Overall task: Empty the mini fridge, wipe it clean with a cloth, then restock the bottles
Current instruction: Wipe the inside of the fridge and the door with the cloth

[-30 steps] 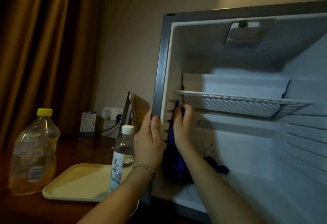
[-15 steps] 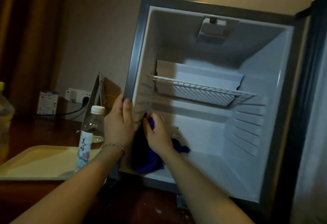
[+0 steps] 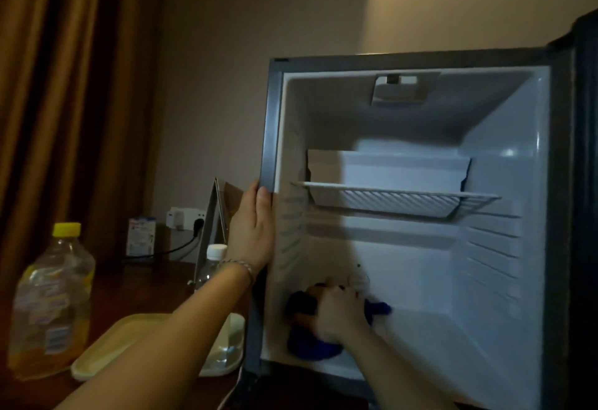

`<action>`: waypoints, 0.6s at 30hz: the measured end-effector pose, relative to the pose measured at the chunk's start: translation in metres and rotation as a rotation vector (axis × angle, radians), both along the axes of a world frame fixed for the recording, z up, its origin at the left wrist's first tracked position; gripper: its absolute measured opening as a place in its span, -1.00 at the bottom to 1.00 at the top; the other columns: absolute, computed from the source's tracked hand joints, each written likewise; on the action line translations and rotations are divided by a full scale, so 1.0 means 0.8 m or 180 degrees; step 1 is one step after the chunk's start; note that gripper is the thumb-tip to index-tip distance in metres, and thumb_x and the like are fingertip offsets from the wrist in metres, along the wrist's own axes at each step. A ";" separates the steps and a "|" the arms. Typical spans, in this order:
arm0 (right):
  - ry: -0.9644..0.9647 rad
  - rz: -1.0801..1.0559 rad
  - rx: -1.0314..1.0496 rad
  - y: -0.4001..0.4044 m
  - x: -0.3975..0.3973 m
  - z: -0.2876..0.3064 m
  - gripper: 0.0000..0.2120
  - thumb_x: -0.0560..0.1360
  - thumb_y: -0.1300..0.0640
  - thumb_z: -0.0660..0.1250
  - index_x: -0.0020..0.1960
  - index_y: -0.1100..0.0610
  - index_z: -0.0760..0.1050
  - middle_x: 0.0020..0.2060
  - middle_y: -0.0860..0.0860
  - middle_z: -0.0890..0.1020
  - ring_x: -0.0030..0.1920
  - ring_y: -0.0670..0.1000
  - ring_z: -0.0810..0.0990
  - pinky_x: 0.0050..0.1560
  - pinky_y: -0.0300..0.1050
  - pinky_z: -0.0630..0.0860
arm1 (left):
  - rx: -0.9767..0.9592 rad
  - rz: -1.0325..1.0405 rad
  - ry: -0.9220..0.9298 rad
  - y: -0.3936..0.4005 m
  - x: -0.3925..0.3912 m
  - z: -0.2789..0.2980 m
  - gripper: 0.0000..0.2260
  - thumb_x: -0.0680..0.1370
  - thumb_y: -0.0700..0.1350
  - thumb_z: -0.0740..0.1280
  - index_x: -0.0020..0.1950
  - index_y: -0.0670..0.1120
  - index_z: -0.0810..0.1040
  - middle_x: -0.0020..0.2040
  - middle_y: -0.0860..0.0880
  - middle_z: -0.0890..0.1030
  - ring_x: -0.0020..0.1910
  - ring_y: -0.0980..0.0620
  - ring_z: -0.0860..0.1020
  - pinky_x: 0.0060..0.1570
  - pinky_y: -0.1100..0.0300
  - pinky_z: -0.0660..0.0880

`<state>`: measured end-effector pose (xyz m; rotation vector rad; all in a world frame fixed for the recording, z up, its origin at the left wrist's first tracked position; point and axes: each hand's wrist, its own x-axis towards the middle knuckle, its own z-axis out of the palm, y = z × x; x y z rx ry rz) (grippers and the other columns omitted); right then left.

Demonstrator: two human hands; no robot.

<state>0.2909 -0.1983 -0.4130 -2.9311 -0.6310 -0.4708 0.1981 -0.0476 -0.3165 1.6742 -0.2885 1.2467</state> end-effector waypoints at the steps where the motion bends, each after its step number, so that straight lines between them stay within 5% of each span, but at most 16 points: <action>1: -0.0170 -0.0085 0.0034 0.001 0.006 -0.007 -0.44 0.39 -0.44 0.12 0.19 -0.13 0.50 0.17 0.03 0.53 0.12 0.18 0.53 0.14 0.09 0.45 | -0.0065 -0.0025 0.0020 -0.002 0.001 0.010 -0.75 0.70 0.01 0.02 0.01 -0.02 0.46 -0.24 0.06 0.54 -0.32 0.33 0.52 -0.31 0.48 0.39; 8: -0.0317 -0.0069 0.0477 0.003 -0.001 -0.013 -0.46 0.37 -0.33 0.05 0.19 -0.13 0.50 0.12 -0.04 0.53 0.13 0.16 0.54 0.06 0.00 0.46 | -0.0473 -0.0194 0.0223 0.000 0.018 0.040 -0.66 0.67 0.09 0.05 -0.09 -0.05 0.49 -0.23 0.00 0.56 -0.25 0.08 0.55 -0.17 0.14 0.52; 10: -0.0263 0.0018 0.1316 0.005 -0.025 -0.002 -0.49 0.36 -0.33 0.09 0.12 -0.09 0.54 0.06 -0.02 0.53 0.07 0.17 0.56 -0.03 -0.01 0.49 | -0.0570 -0.0299 0.0358 0.000 0.015 0.060 -0.58 0.64 0.17 0.03 -0.08 -0.09 0.51 -0.16 -0.10 0.58 -0.16 0.04 0.59 -0.08 0.08 0.55; 14: -0.0964 0.0286 0.3600 0.027 -0.082 0.063 -0.61 0.39 -0.22 0.29 -0.02 0.06 0.64 -0.15 0.01 0.63 -0.13 0.07 0.65 -0.11 -0.21 0.52 | -0.0823 -0.0379 0.0739 -0.005 0.008 0.103 -0.68 0.69 0.06 -0.03 -0.17 0.10 0.40 -0.22 0.18 0.44 -0.31 0.51 0.48 -0.25 0.59 0.36; 16: -0.1198 0.0574 0.4150 0.041 -0.108 0.127 -0.63 0.44 -0.15 0.35 0.02 0.14 0.65 -0.12 -0.03 0.65 -0.08 -0.07 0.64 -0.01 -0.35 0.51 | -0.0856 -0.0454 0.0982 -0.002 0.010 0.117 -0.52 0.67 0.13 -0.07 -0.09 -0.13 0.52 -0.25 0.04 0.53 -0.32 0.30 0.54 -0.25 0.43 0.49; 18: -0.1434 0.0991 0.4220 0.052 -0.131 0.184 -0.66 0.50 -0.08 0.37 0.08 0.18 0.63 -0.09 0.00 0.65 -0.09 -0.09 0.64 -0.04 -0.28 0.55 | -0.0923 -0.0440 0.1153 -0.001 0.010 0.127 -0.43 0.65 0.18 -0.08 -0.20 -0.22 0.47 -0.41 0.02 0.51 -0.45 0.20 0.47 -0.35 0.31 0.49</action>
